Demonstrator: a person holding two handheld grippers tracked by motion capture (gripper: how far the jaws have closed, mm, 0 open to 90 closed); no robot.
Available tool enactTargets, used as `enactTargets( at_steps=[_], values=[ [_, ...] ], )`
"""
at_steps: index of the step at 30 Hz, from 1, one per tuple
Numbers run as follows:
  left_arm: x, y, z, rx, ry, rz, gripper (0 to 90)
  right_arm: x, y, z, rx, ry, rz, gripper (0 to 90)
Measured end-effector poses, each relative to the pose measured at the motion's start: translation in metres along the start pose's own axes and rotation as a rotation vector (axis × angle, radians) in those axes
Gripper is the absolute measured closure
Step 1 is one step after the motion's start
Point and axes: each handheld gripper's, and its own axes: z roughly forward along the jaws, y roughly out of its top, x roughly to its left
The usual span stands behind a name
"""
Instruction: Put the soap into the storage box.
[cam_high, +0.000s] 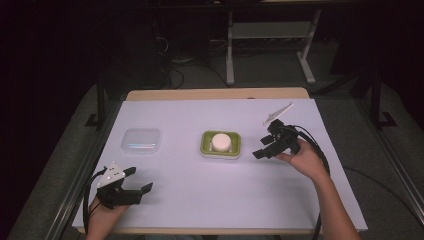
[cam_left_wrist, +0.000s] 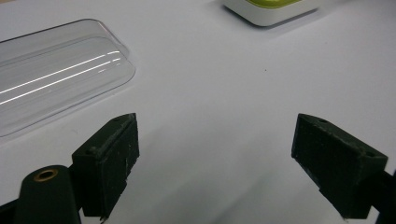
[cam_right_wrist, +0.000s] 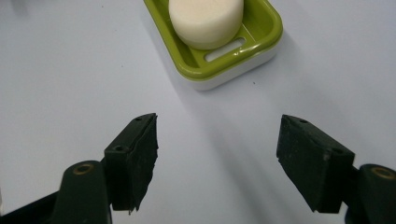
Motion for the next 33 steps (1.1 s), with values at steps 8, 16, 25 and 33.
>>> enactTargets(
  at_steps=[8, 16, 25, 33],
  values=[
    [0.0, 0.0, 0.0, 0.005, 0.002, -0.001, 14.8, -0.003, -0.017, -0.005, -0.018, -0.008, 0.02, 27.7],
    [0.0, -0.001, 0.001, 0.007, 0.004, -0.013, 14.9, -0.004, -0.034, -0.011, -0.033, -0.013, 0.041, 27.2],
    [0.0, -0.002, 0.001, 0.018, 0.003, -0.007, 14.8, -0.001, -0.052, -0.021, -0.047, -0.03, 0.06, 26.9],
    [0.0, -0.002, 0.002, 0.012, 0.004, -0.009, 14.8, 0.001, -0.071, -0.026, -0.057, -0.041, 0.08, 26.6]
  ],
)
